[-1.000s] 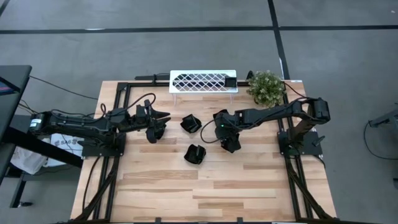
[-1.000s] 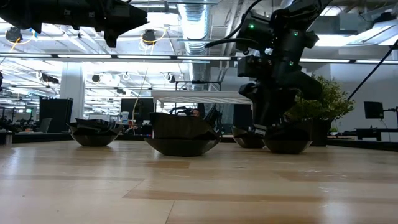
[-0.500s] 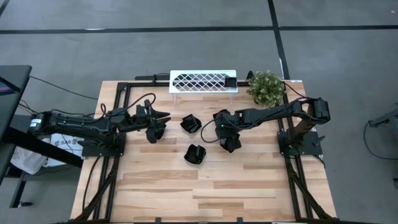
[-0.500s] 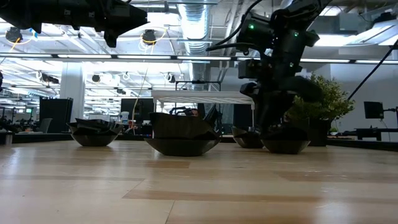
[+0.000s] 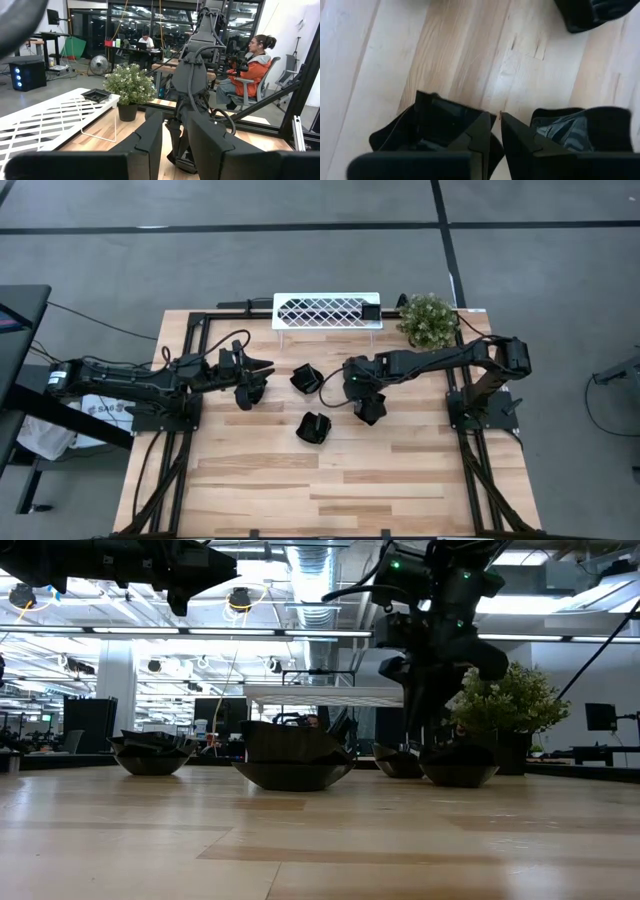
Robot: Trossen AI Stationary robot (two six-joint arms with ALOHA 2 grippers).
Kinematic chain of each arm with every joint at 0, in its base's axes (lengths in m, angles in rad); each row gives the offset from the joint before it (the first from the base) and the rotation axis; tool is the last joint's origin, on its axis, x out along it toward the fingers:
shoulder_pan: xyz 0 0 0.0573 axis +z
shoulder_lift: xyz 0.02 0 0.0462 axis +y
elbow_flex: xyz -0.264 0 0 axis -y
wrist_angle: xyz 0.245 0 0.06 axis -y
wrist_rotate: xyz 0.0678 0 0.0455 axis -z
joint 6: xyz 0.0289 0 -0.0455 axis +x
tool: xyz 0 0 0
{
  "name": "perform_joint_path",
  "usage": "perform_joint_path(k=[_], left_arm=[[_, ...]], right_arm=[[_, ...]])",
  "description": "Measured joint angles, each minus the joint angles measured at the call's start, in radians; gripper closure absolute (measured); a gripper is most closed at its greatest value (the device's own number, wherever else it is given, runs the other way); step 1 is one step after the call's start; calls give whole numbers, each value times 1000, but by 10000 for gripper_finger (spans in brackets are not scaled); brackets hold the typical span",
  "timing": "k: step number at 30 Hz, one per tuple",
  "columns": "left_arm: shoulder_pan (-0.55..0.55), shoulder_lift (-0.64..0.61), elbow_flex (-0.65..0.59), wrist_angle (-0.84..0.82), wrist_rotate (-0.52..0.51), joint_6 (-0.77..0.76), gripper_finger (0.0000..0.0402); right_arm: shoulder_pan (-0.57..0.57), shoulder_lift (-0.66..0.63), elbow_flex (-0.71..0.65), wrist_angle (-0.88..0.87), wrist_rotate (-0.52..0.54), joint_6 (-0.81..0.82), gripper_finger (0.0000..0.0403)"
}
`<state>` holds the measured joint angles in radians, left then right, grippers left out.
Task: Pick & Place Mini shaped plates
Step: Stack the black square plate on top of the black square plate on the shelf
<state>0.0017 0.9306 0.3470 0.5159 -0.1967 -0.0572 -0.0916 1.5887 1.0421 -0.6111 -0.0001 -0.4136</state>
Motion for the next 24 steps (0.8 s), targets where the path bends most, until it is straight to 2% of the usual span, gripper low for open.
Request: perform_joint_path(k=[6, 18, 24], left_arm=[[0, 0, 0, 0, 0, 0, 309], [0, 0, 0, -2, 0, 0, 309], [0, 0, 0, -2, 0, 0, 309]], right_arm=[[-2, 0, 0, -18, -3, 51, 337], [-2, 62, -1, -1, -3, 38, 223], [-2, 85, -1, 6, -3, 22, 207]])
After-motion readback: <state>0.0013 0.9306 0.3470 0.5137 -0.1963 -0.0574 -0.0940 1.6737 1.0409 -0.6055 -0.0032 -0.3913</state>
